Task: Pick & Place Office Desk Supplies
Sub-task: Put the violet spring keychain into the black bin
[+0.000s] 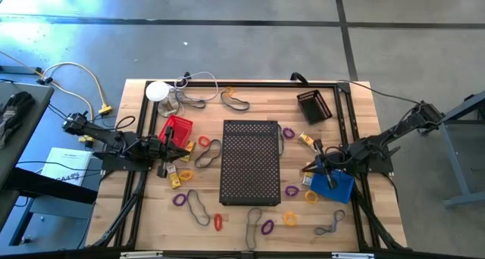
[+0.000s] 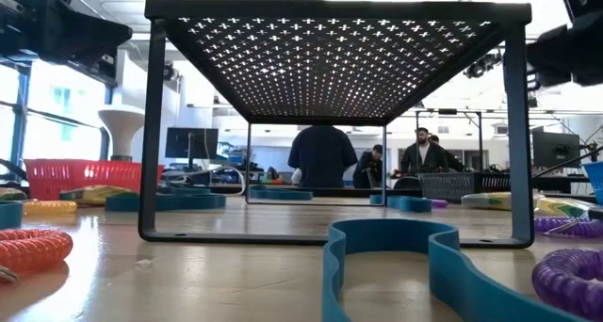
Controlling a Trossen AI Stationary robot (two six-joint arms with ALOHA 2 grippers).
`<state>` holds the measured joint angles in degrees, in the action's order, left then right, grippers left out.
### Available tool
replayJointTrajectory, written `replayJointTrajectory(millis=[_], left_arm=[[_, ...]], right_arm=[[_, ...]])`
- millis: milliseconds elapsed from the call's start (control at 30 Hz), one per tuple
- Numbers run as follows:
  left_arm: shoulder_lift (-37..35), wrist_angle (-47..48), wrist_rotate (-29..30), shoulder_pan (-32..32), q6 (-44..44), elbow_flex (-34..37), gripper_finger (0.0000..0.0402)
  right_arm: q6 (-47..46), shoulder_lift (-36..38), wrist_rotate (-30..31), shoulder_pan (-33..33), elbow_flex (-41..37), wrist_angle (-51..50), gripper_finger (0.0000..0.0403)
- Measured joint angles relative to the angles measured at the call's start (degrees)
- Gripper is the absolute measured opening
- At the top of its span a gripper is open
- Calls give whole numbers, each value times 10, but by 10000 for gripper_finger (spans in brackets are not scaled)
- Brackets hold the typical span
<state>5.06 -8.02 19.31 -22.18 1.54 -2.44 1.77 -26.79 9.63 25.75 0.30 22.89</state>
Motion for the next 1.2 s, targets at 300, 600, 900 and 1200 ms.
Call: replayJointTrajectory(millis=[300, 600, 900, 1200], left_arm=[[0, 0, 0, 0, -6, 0, 2], [0, 0, 0, 0, -56, 0, 2], [0, -1, 0, 0, -78, 0, 2], [0, -2, 0, 0, -75, 0, 2]], right_arm=[[118, -1, 87, 0, 3, 82, 4], [67, -34, 245, -4, 162, -190, 4], [-278, -178, 224, -92, 321, -569, 10], [-267, -307, 146, -243, 324, -553, 140]])
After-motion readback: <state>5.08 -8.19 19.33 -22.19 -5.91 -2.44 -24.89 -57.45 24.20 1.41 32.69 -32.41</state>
